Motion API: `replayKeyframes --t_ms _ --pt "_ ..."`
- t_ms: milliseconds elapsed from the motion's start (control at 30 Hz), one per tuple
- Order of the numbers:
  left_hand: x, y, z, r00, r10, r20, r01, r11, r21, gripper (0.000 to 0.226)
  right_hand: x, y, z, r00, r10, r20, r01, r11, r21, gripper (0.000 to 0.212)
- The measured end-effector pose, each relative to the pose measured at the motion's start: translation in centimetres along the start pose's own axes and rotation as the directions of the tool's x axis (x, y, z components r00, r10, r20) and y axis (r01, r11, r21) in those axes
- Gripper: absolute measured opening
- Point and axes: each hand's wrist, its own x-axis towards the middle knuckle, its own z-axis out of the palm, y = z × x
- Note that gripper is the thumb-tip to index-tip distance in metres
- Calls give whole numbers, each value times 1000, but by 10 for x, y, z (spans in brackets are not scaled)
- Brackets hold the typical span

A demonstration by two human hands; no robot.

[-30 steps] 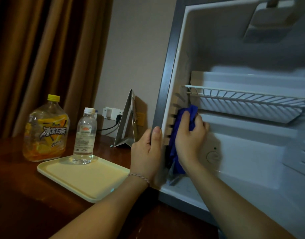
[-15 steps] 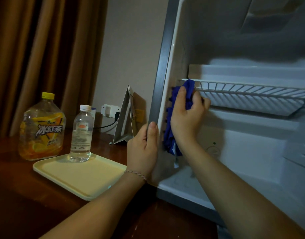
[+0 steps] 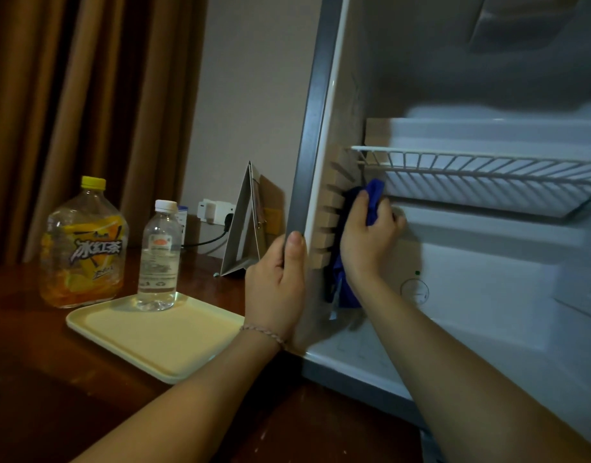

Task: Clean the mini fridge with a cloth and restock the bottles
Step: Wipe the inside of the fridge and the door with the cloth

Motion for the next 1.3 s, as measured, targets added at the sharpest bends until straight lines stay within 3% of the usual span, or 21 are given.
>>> replayKeyframes --t_ms 300,467,600,667,967,1300 --pt "0 2 -1 1000 -16 -3 16 999 33 40 -45 7 -12 990 139 -21 -136 986 98 26" --pt "1 2 -2 1000 -16 -6 16 1000 21 40 -58 -26 -18 1000 24 4 -24 991 128 18" --pt "2 -1 -2 1000 -5 -4 5 1000 23 42 -42 -47 -11 972 -234 -20 234 971 54 17" --pt "2 -2 -2 1000 -11 -4 11 1000 13 43 -30 -49 -7 960 -279 -20 279 960 29 17" --pt "1 -4 0 999 -38 6 38 999 -4 41 4 -16 9 999 -27 -21 28 997 69 25" --pt "0 -3 -1 998 -62 19 63 998 -24 40 -24 2 -9 994 105 -12 -104 992 72 27"
